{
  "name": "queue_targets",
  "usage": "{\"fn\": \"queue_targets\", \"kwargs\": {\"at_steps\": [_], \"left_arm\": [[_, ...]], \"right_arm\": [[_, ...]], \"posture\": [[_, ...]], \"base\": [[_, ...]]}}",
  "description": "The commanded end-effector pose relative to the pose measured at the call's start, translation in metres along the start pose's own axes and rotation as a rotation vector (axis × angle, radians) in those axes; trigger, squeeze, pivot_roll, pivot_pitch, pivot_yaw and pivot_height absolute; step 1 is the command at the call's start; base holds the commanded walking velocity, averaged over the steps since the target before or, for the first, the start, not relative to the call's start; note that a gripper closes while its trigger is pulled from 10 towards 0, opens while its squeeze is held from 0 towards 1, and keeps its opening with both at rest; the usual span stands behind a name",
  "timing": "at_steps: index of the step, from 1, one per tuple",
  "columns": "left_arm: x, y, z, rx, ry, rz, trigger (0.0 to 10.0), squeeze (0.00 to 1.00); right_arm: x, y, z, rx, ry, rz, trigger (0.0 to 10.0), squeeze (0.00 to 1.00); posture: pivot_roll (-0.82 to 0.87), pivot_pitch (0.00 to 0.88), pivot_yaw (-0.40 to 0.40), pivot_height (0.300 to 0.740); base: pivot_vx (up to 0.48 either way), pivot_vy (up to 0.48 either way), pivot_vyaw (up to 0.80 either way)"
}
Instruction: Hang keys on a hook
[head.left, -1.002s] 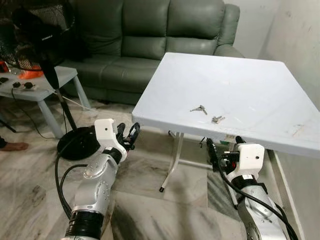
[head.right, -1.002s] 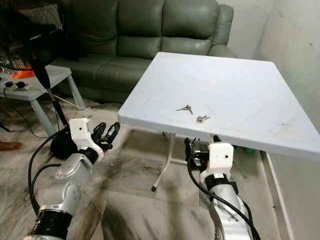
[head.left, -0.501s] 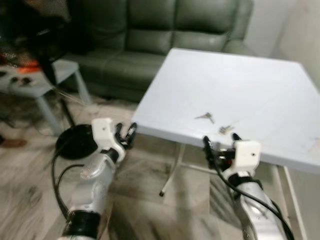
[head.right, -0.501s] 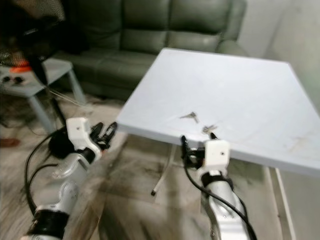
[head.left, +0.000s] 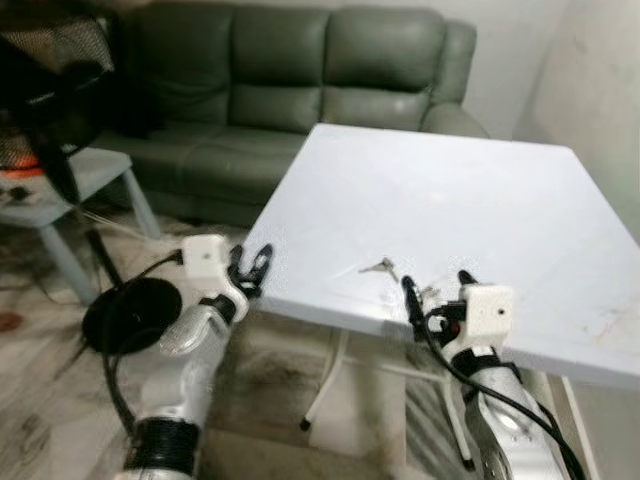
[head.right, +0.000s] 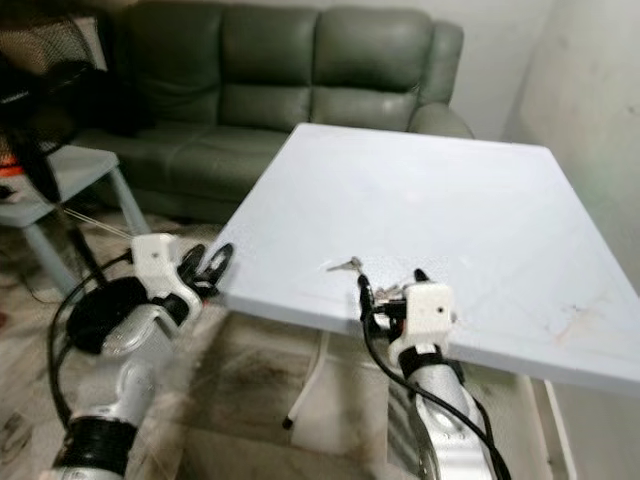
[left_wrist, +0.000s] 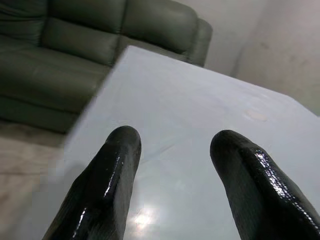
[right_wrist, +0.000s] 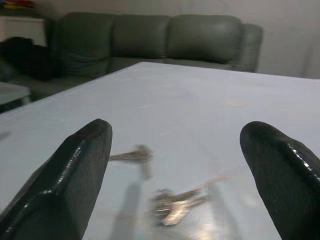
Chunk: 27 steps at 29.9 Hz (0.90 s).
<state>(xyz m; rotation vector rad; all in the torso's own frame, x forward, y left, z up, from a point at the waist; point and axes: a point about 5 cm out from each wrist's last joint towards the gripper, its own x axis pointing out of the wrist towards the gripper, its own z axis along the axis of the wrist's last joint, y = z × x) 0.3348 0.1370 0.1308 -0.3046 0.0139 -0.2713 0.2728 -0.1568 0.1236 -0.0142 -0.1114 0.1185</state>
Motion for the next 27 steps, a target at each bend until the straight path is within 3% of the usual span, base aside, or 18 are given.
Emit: {"fn": "queue_targets", "kwargs": {"at_steps": [1, 5, 12, 27], "left_arm": [[0.003, -0.008, 0.0, -0.004, 0.003, -0.029, 10.0, 0.0], [0.002, -0.008, -0.001, 0.0, 0.004, -0.022, 10.0, 0.0], [0.0, -0.011, -0.003, 0.006, -0.001, -0.025, 10.0, 0.0], [-0.021, -0.035, -0.025, 0.022, 0.046, -0.102, 10.0, 0.0]], "right_arm": [[-0.001, -0.006, 0.003, -0.007, -0.01, -0.015, 10.0, 0.0], [-0.001, -0.006, 0.003, -0.005, -0.01, -0.014, 10.0, 0.0], [0.001, -0.004, 0.002, 0.007, 0.011, 0.007, 10.0, 0.0], [0.017, -0.01, -0.004, -0.092, 0.127, 0.09, 10.0, 0.0]], "posture": [[-0.03, 0.0, -0.001, 0.74], [-0.03, 0.0, 0.0, 0.74], [-0.03, 0.0, -0.003, 0.74], [-0.01, 0.0, -0.021, 0.74]], "base": [[0.352, 0.0, 0.0], [0.351, 0.0, 0.0], [0.0, 0.0, 0.0], [0.0, 0.0, 0.0]]}}
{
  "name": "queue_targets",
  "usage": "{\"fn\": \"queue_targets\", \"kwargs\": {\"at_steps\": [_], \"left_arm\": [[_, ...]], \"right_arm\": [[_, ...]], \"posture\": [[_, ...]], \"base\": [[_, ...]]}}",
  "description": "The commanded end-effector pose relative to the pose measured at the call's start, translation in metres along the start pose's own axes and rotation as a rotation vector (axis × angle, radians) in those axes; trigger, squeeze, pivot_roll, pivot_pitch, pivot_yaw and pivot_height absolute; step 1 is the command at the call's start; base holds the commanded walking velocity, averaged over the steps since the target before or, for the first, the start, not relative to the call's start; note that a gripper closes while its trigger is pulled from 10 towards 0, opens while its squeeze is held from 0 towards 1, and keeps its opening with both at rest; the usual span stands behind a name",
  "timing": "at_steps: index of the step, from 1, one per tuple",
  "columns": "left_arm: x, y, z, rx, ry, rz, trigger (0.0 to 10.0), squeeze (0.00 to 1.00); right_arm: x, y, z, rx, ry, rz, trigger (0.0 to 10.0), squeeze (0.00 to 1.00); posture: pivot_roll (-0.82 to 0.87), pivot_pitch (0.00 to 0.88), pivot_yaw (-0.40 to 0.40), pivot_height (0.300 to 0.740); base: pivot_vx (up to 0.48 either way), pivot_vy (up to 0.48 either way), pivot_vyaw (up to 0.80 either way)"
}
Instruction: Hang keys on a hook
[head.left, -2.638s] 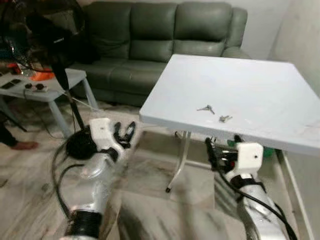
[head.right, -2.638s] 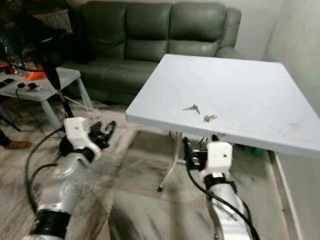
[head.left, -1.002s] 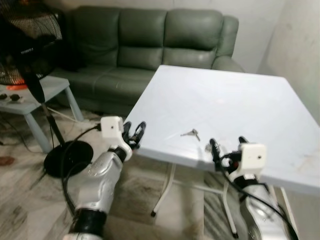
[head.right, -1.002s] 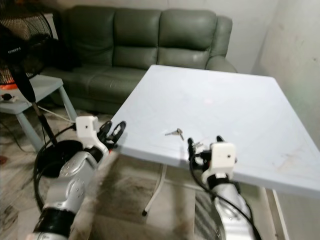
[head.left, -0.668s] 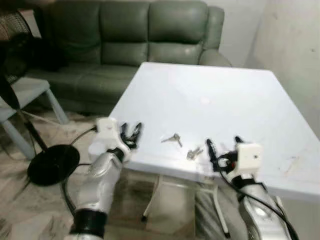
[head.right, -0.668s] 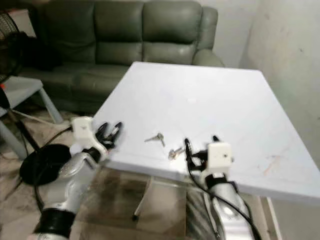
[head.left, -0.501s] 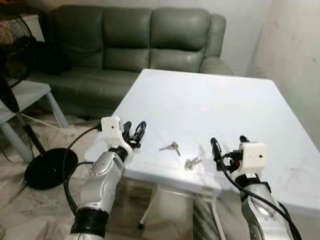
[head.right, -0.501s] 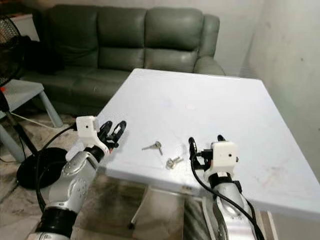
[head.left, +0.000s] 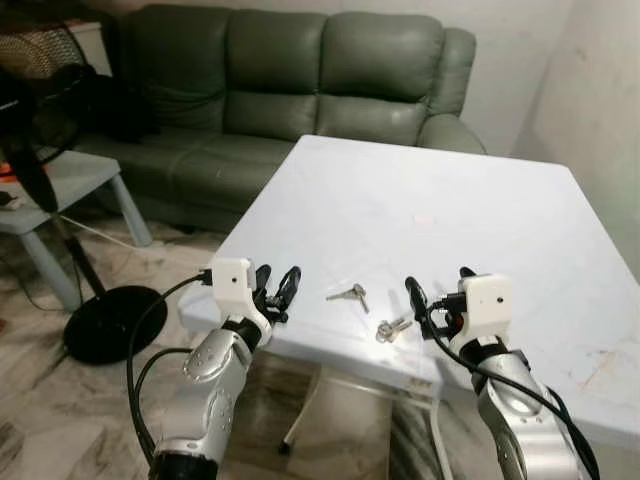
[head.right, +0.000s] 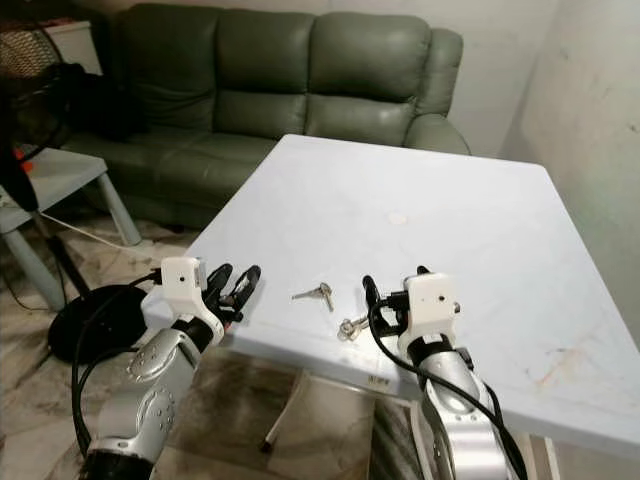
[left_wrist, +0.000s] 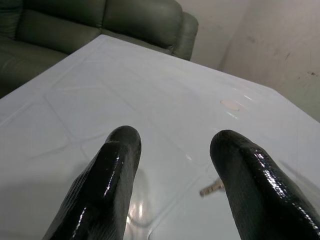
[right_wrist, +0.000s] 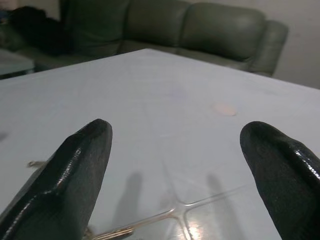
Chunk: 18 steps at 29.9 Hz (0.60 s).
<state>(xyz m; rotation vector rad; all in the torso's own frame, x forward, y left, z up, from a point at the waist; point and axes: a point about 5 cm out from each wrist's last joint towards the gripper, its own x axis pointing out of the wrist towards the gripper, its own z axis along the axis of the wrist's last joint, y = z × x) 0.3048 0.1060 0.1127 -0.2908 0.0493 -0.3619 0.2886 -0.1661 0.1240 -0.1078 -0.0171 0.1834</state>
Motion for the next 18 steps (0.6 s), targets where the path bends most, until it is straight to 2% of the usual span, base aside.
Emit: {"fn": "queue_targets", "kwargs": {"at_steps": [1, 6, 9, 10, 15, 16, 18], "left_arm": [[-0.002, -0.007, 0.001, 0.011, 0.001, -0.026, 10.0, 0.0], [-0.005, -0.014, -0.003, 0.012, 0.013, -0.048, 10.0, 0.0], [-0.006, -0.015, -0.003, 0.01, 0.015, -0.05, 10.0, 0.0], [-0.006, -0.016, -0.003, 0.009, 0.016, -0.053, 10.0, 0.0], [-0.009, -0.017, -0.003, 0.005, 0.018, -0.052, 10.0, 0.0], [-0.01, -0.019, -0.005, 0.008, 0.028, -0.062, 10.0, 0.0], [-0.011, -0.021, -0.006, 0.01, 0.033, -0.07, 10.0, 0.0]], "right_arm": [[0.006, 0.003, -0.002, -0.039, 0.041, 0.035, 10.0, 0.0], [0.017, 0.012, -0.001, -0.076, 0.09, 0.081, 10.0, 0.0], [0.02, 0.015, 0.001, -0.069, 0.097, 0.082, 10.0, 0.0], [0.023, 0.018, 0.001, -0.028, 0.116, 0.098, 10.0, 0.0], [0.025, 0.021, -0.002, -0.014, 0.151, 0.091, 10.0, 0.0], [0.023, 0.024, -0.006, 0.011, 0.17, 0.129, 10.0, 0.0], [0.019, 0.025, -0.009, -0.025, 0.181, 0.137, 10.0, 0.0]], "posture": [[-0.01, 0.0, -0.022, 0.74], [-0.01, 0.0, -0.025, 0.74], [-0.01, 0.0, -0.028, 0.74], [0.0, 0.0, -0.03, 0.74], [0.0, 0.0, -0.033, 0.74], [0.0, 0.0, -0.034, 0.74], [0.0, 0.001, -0.035, 0.74]], "base": [[0.0, 0.0, 0.0], [0.0, 0.0, 0.0], [0.0, 0.0, 0.0], [0.0, 0.0, 0.0], [0.0, 0.0, 0.0], [0.0, 0.0, 0.0], [0.0, 0.0, 0.0]]}}
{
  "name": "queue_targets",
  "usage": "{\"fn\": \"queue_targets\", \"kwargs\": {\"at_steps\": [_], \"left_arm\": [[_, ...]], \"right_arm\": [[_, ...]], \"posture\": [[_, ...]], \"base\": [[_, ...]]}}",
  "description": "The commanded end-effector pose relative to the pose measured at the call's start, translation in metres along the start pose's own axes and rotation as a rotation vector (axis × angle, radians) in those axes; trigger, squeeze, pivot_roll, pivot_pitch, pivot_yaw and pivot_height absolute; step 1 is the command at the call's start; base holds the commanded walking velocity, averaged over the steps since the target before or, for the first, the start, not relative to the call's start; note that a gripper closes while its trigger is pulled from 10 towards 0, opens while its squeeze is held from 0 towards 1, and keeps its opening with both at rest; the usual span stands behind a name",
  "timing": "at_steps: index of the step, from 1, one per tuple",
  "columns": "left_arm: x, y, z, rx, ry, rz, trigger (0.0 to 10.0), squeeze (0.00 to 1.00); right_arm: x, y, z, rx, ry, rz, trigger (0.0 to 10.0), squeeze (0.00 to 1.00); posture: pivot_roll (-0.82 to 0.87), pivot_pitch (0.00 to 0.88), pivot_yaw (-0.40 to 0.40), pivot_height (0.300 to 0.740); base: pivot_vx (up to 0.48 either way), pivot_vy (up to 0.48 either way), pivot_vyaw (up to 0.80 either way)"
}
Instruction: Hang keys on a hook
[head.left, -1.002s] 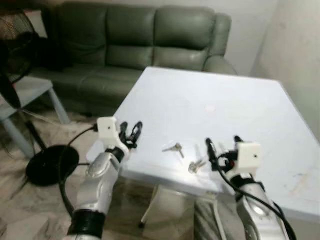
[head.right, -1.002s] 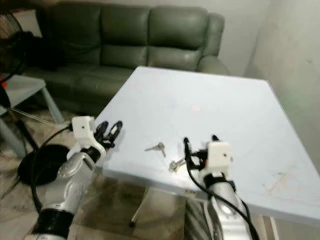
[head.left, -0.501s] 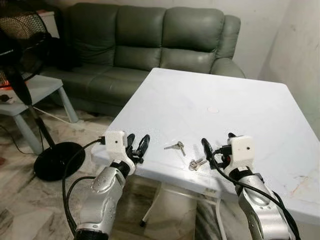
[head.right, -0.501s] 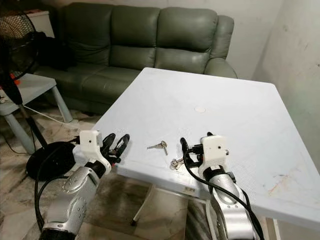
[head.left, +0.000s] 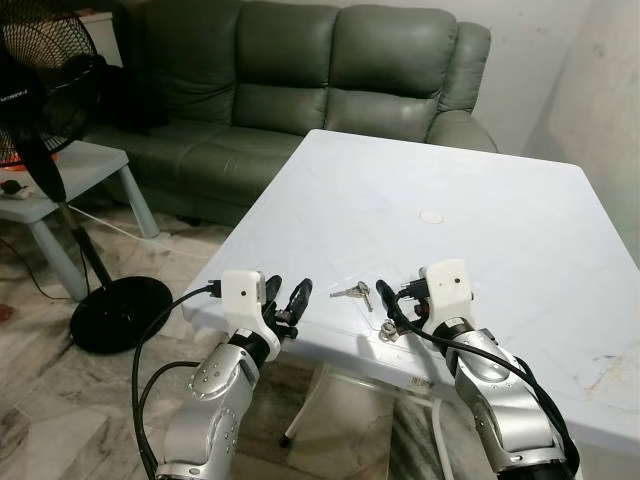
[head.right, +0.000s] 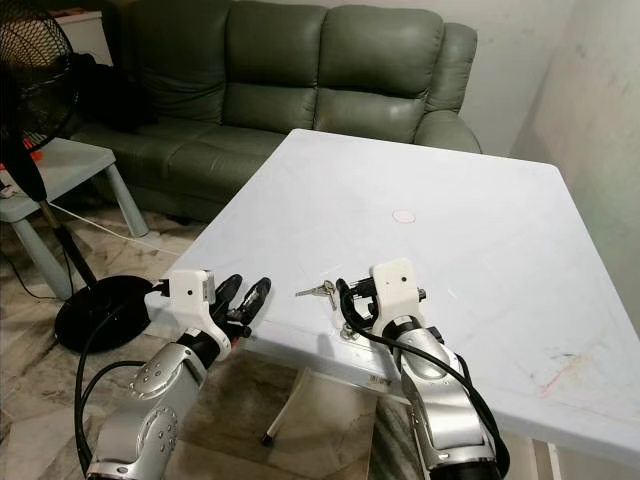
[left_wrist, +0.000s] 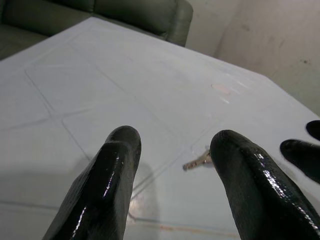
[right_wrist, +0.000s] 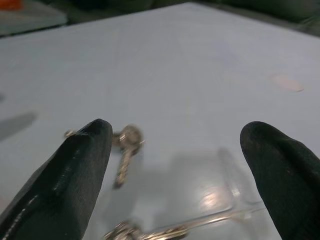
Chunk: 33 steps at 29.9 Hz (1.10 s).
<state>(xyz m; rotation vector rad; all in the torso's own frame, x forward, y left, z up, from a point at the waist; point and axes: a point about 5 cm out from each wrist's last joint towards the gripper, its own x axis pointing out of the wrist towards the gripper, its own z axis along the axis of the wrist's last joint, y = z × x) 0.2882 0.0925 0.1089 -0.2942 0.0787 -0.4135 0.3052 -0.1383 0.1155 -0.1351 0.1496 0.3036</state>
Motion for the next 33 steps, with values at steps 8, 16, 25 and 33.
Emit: {"fn": "queue_targets", "kwargs": {"at_steps": [8, 16, 25, 33], "left_arm": [[0.0, -0.011, -0.001, 0.022, 0.017, -0.058, 10.0, 0.0], [0.001, -0.013, 0.0, 0.019, 0.021, -0.064, 10.0, 0.0], [0.001, -0.014, 0.0, 0.018, 0.026, -0.07, 10.0, 0.0], [0.0, -0.015, -0.001, 0.014, 0.031, -0.068, 10.0, 0.0]], "right_arm": [[-0.014, 0.004, -0.017, 0.001, 0.083, 0.096, 10.0, 0.0], [-0.019, 0.003, -0.024, -0.01, 0.12, 0.061, 10.0, 0.0], [-0.018, 0.011, -0.023, 0.021, 0.118, 0.039, 2.5, 0.0], [-0.019, 0.025, -0.02, 0.086, 0.118, 0.104, 10.0, 0.0]], "posture": [[0.0, 0.0, -0.033, 0.74], [-0.01, 0.0, -0.026, 0.74], [-0.01, 0.0, -0.025, 0.74], [-0.01, 0.003, -0.026, 0.74]], "base": [[0.0, 0.0, 0.0], [0.0, 0.0, 0.0], [0.0, 0.0, 0.0], [0.0, 0.0, 0.0]]}}
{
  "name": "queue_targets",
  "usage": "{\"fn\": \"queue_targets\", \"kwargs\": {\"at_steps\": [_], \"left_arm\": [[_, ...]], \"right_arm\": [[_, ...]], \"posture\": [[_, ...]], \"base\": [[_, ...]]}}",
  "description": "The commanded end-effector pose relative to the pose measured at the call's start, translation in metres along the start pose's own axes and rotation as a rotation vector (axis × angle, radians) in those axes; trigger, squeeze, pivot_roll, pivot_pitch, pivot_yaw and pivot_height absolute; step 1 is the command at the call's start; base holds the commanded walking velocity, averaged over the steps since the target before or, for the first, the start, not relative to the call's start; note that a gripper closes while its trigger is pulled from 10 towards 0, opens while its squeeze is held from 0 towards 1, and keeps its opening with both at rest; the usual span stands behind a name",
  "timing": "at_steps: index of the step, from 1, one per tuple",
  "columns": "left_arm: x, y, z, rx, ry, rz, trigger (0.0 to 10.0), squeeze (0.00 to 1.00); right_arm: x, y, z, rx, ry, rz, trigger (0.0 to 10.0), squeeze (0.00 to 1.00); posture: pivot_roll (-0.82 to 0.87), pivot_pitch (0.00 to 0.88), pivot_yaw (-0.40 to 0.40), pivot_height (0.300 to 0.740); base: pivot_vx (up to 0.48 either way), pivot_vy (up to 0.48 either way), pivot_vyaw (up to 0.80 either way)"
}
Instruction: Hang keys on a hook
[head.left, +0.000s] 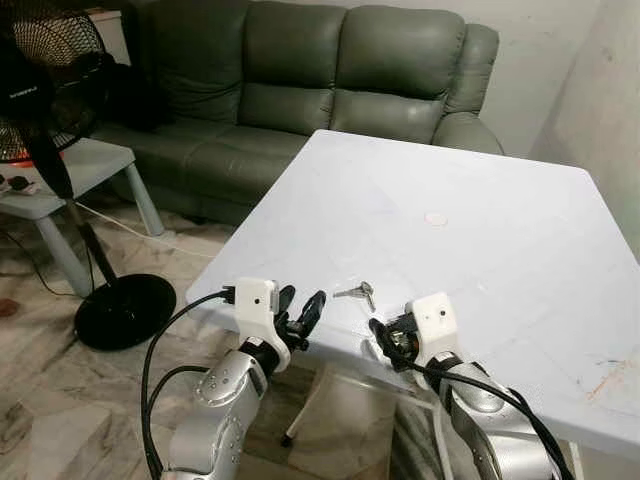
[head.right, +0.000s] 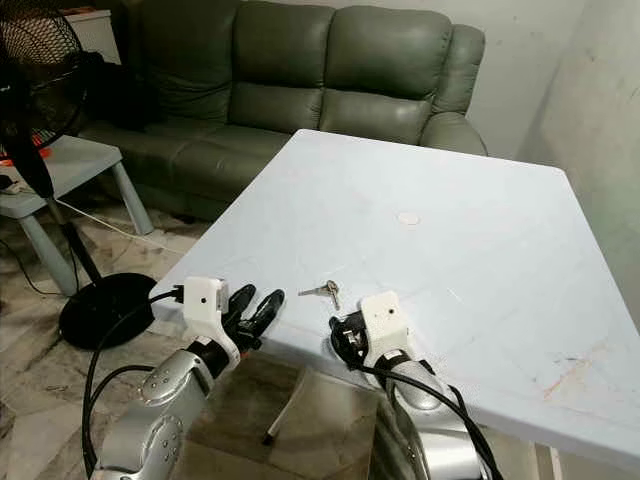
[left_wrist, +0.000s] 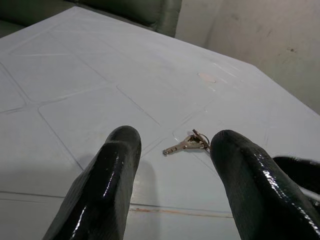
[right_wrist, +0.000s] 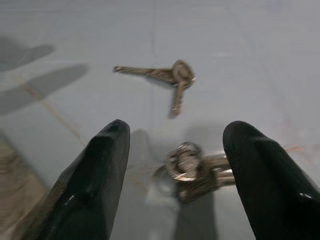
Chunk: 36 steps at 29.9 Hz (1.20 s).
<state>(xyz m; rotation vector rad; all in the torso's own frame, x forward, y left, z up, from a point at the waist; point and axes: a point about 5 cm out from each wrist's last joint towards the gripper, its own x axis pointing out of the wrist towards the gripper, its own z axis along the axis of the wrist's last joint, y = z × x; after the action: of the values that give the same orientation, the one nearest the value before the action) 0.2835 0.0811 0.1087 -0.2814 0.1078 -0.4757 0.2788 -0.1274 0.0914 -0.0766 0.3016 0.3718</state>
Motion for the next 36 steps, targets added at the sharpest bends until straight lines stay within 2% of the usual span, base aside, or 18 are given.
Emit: {"fn": "queue_targets", "kwargs": {"at_steps": [1, 15, 27, 28, 29, 30, 31, 32, 34, 35, 36], "left_arm": [[-0.001, -0.004, 0.003, 0.007, -0.008, -0.011, 10.0, 0.0], [-0.001, -0.005, 0.002, -0.002, -0.006, -0.005, 10.0, 0.0], [-0.001, -0.005, 0.003, -0.007, -0.006, -0.004, 10.0, 0.0], [-0.001, -0.005, 0.003, -0.008, -0.006, -0.004, 10.0, 0.0], [-0.001, -0.005, 0.003, -0.009, -0.006, -0.004, 10.0, 0.0], [-0.002, -0.005, 0.002, -0.009, -0.005, -0.004, 10.0, 0.0], [-0.002, -0.006, 0.003, -0.009, -0.005, -0.003, 10.0, 0.0], [-0.002, -0.006, 0.003, -0.009, -0.005, -0.003, 10.0, 0.0], [-0.002, -0.006, 0.003, -0.011, -0.005, -0.003, 10.0, 0.0], [-0.001, -0.005, 0.003, -0.012, -0.005, -0.001, 10.0, 0.0], [-0.001, -0.006, 0.003, -0.013, -0.006, -0.001, 10.0, 0.0]], "right_arm": [[-0.002, 0.007, 0.006, 0.01, -0.023, 0.024, 10.0, 0.0], [0.001, 0.017, 0.005, 0.08, -0.001, -0.049, 10.0, 0.0], [0.005, 0.016, 0.004, 0.071, 0.017, -0.161, 9.8, 0.0], [0.005, 0.015, 0.005, 0.059, 0.017, -0.178, 9.0, 0.0], [0.005, 0.014, 0.005, 0.055, 0.017, -0.185, 7.7, 0.0], [0.006, 0.014, 0.005, 0.054, 0.016, -0.187, 7.7, 0.0], [0.006, 0.013, 0.005, 0.058, 0.013, -0.203, 6.1, 0.0], [0.006, 0.012, 0.006, 0.061, 0.01, -0.208, 2.2, 0.0], [0.006, 0.012, 0.006, 0.063, 0.007, -0.212, 2.2, 0.0], [0.005, 0.012, 0.007, 0.053, 0.002, -0.222, 0.0, 0.0], [0.005, 0.012, 0.007, 0.049, 0.001, -0.226, 0.0, 0.0]], "posture": [[-0.01, 0.003, -0.026, 0.74], [-0.01, 0.012, -0.03, 0.74], [-0.01, 0.017, -0.029, 0.74], [-0.01, 0.016, -0.028, 0.74], [-0.01, 0.016, -0.028, 0.74], [-0.01, 0.016, -0.028, 0.74], [-0.01, 0.018, -0.029, 0.74], [-0.01, 0.019, -0.029, 0.74], [-0.01, 0.019, -0.029, 0.74], [-0.01, 0.019, -0.029, 0.74], [-0.01, 0.019, -0.029, 0.74]], "base": [[0.0, 0.0, 0.0], [0.0, 0.0, 0.0], [0.0, 0.0, 0.0], [0.0, 0.0, 0.0], [0.0, 0.0, 0.0], [0.0, 0.0, 0.0], [0.0, 0.0, 0.0], [0.0, 0.0, 0.0], [0.0, 0.0, 0.0], [0.0, 0.0, 0.0], [0.0, 0.0, 0.0]]}}
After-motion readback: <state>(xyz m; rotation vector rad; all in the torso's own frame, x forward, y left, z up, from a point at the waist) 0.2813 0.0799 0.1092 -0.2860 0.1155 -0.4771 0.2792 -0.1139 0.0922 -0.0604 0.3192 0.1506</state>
